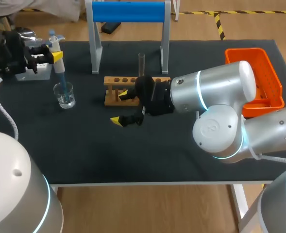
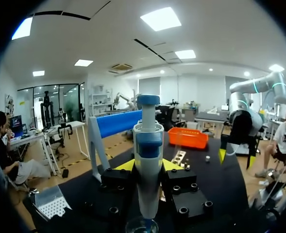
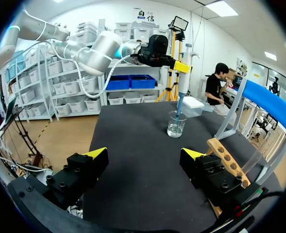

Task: Invert the test tube, pick up the pipette, mount the tip to pipette, aspirate from beaker and dispense into the tube, eject the tip, return the pipette, and cap with the stopper.

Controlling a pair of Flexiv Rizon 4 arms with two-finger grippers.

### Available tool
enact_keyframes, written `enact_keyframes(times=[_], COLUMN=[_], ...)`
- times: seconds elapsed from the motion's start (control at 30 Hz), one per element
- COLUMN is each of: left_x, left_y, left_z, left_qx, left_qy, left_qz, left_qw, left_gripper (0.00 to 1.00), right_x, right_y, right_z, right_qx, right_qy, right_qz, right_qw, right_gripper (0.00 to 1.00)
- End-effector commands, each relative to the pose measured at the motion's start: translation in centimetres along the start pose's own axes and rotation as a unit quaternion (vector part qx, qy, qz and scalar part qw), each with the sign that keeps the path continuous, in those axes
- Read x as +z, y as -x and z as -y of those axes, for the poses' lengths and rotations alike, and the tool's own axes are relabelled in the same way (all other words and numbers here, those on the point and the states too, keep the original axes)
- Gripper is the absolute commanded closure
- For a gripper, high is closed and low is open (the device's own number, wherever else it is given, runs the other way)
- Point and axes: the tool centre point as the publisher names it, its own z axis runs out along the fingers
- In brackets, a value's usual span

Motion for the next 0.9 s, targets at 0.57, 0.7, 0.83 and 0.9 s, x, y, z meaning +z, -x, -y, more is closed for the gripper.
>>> enact_keyframes(times=[0.57,0.7,0.83,0.9], left_x=[-0.16,-0.21,-0.31,-0.34], left_y=[0.67,0.74,0.79,0.79], left_z=[-0.76,-0.85,-0.97,-0.98], left_qx=[0.001,0.001,0.0,0.0], left_qy=[-0.002,-0.003,-0.004,-0.004], left_qz=[0.01,0.011,0.012,0.013], left_qw=[1.0,1.0,1.0,1.0], left_gripper=[1.0,1.0,1.0,1.0], right_x=[-0.12,-0.12,-0.12,-0.12], right_y=[0.05,0.05,0.05,0.05], right_z=[-0.02,-0.02,-0.02,-0.02], right_qx=[0.0,0.0,0.0,0.0], right_qy=[-0.001,-0.001,-0.001,-0.001], right_qz=[-0.001,-0.001,-0.001,-0.001], right_qw=[1.0,1.0,1.0,1.0], right_gripper=[0.0,0.0,0.0,0.0])
